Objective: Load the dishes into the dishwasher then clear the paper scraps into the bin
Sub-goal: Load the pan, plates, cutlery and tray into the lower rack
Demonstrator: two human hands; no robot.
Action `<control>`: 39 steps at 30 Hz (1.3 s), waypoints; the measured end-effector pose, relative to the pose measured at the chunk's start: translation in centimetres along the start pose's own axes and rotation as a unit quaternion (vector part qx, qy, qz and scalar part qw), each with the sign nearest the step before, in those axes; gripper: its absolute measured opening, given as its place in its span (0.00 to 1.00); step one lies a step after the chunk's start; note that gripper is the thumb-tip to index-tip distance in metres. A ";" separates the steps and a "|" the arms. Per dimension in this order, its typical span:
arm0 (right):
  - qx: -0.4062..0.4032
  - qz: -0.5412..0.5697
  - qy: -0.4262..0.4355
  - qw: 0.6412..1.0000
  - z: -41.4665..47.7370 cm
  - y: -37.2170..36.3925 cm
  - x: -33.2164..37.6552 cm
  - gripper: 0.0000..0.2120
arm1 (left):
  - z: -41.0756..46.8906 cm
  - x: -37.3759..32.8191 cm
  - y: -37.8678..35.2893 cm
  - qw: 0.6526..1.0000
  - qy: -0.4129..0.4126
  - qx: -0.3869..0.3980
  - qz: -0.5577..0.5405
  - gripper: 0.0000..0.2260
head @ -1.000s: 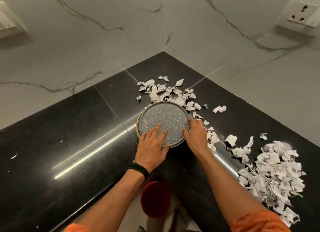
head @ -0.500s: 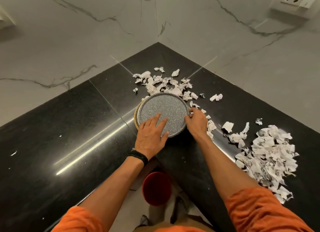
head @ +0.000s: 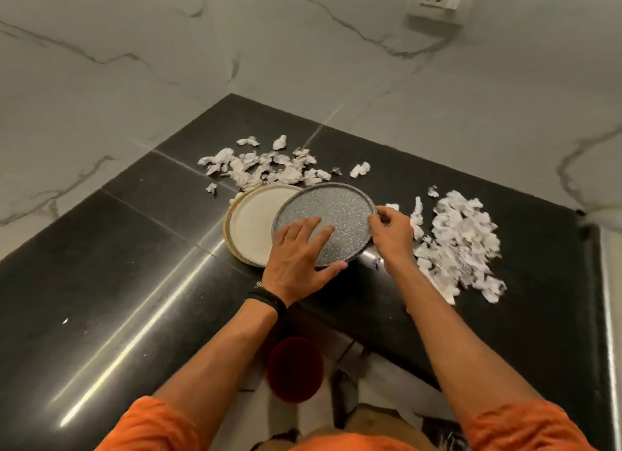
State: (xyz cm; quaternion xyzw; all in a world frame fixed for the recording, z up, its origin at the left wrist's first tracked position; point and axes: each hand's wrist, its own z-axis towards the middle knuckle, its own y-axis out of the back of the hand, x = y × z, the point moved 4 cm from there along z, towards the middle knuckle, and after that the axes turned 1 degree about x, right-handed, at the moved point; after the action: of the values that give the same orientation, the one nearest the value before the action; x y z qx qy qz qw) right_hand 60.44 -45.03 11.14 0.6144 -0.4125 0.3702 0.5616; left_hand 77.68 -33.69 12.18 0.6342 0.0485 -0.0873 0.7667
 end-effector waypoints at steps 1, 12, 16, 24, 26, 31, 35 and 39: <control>-0.017 0.002 -0.009 1.000 -0.8 1.1 -0.5 0.07 | 0.0 -0.7 0.2 1.000 -0.029 -0.004 0.003 0.36; -0.264 0.084 -0.173 0.945 -18.2 14.1 -8.8 0.06 | -5.8 -11.0 -0.3 0.935 -0.347 -0.017 -0.071 0.21; -0.354 0.109 -0.183 0.910 -25.3 17.7 -9.9 0.09 | -7.8 -15.9 -0.5 0.890 -0.437 -0.018 -0.133 0.17; -0.493 -0.021 -0.173 0.852 -41.4 24.8 -14.0 0.16 | -14.4 -27.3 -0.8 0.812 -0.537 0.047 -0.226 0.18; -0.496 -0.048 -0.112 0.859 -44.7 25.9 -14.2 0.13 | -16.1 -29.8 -0.9 0.793 -0.559 0.080 -0.228 0.16; -0.333 -0.158 -0.094 0.925 -50.4 27.8 -16.3 0.22 | -20.2 -36.1 -3.4 0.746 -0.618 0.166 -0.186 0.15; -0.174 -0.163 -0.166 0.957 -53.5 28.9 -19.4 0.30 | -24.4 -40.4 -5.6 0.718 -0.654 0.207 -0.122 0.14; -0.114 -0.259 -0.224 0.933 -54.9 28.4 -23.3 0.26 | -28.7 -44.0 -7.5 0.695 -0.680 0.216 -0.094 0.18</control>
State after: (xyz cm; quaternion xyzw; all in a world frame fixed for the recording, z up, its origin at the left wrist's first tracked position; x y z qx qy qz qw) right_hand 25.66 10.93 5.89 0.6988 -0.3939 0.0151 0.5969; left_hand 34.16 -3.72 7.63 0.5422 -0.4469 -0.5738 0.4208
